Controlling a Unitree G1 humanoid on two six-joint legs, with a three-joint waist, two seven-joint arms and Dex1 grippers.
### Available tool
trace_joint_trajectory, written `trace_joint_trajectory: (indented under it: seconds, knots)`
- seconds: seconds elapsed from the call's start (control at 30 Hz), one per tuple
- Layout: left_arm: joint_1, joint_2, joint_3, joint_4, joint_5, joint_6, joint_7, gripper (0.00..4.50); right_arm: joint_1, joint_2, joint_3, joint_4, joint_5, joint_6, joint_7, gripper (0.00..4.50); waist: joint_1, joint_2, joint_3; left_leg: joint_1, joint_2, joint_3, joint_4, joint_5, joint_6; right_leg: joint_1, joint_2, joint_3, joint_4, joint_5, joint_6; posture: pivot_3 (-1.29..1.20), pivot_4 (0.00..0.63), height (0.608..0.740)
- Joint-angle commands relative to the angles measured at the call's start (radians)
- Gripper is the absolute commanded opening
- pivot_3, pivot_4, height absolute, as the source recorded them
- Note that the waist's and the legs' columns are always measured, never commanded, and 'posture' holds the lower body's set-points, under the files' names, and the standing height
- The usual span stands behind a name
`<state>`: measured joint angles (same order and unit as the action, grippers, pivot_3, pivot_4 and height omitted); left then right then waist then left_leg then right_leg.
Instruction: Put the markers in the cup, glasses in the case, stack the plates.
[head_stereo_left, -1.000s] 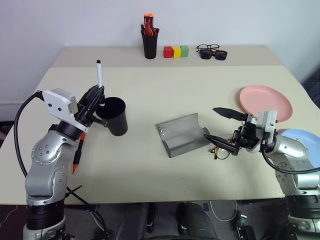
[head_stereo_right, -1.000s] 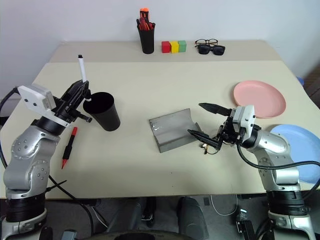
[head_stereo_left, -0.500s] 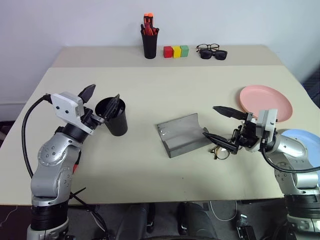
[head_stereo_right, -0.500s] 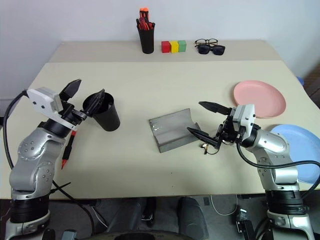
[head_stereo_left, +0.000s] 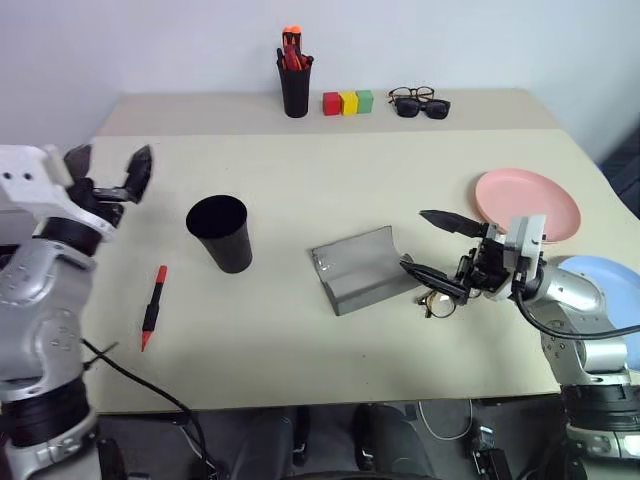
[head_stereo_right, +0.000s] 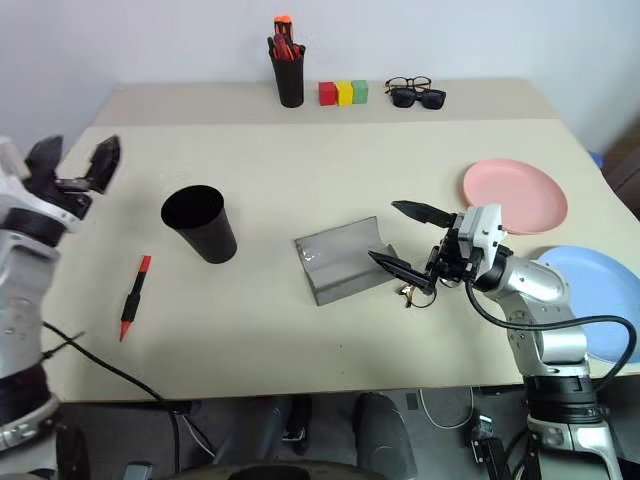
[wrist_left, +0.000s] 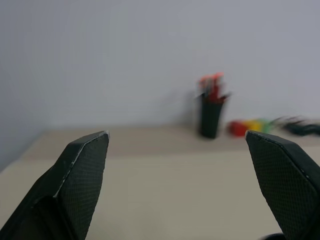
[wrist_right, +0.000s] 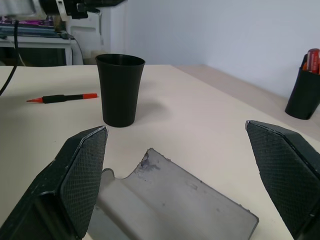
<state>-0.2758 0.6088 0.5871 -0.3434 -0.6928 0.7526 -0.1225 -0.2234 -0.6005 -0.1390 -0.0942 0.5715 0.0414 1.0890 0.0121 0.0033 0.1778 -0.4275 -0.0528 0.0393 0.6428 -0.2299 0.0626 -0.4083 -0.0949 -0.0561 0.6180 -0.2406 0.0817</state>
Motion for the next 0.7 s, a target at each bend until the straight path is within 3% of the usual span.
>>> trace_joint_trajectory:
  seconds: [0.03, 0.17, 0.4, 0.7]
  knots:
    - [0.087, 0.094, 0.015, -0.051, -0.119, 0.218, -0.065, 4.46, -0.03, 0.01, 0.002, 0.008, 0.001, -0.01, 0.013, 4.5, 0.0, -0.002, 0.001, 0.0, 0.0, 0.0, 0.0, 0.0, 0.0, 0.0, 0.0, 0.0, 0.0, 0.0, 0.0, 0.0, 0.15, 0.74]
    - [0.256, 0.169, 0.049, -0.124, -0.181, 0.375, -0.116, 4.46, -0.048, 0.01, 0.009, 0.03, -0.002, -0.008, 0.032, 4.5, 0.002, -0.002, 0.002, 0.0, 0.0, 0.0, -0.001, 0.0, 0.0, 0.0, -0.001, 0.0, 0.0, -0.002, -0.003, 0.0, 0.15, 0.74]
    - [0.402, 0.229, 0.052, -0.236, -0.179, 0.526, -0.103, 4.46, -0.059, 0.027, 0.025, 0.055, -0.01, -0.008, 0.051, 4.5, -0.001, -0.002, 0.002, 0.001, 0.0, 0.001, -0.009, 0.0, -0.001, -0.002, -0.001, 0.002, -0.004, -0.002, -0.004, 0.0, 0.15, 0.74]
    - [0.367, 0.209, -0.033, -0.263, -0.094, 0.712, 0.004, 4.46, -0.072, 0.06, 0.051, 0.079, -0.024, -0.018, 0.065, 4.5, 0.0, -0.002, 0.002, 0.0, 0.0, 0.002, -0.017, 0.003, -0.005, -0.008, -0.001, 0.002, -0.003, -0.002, -0.005, 0.0, 0.15, 0.74]
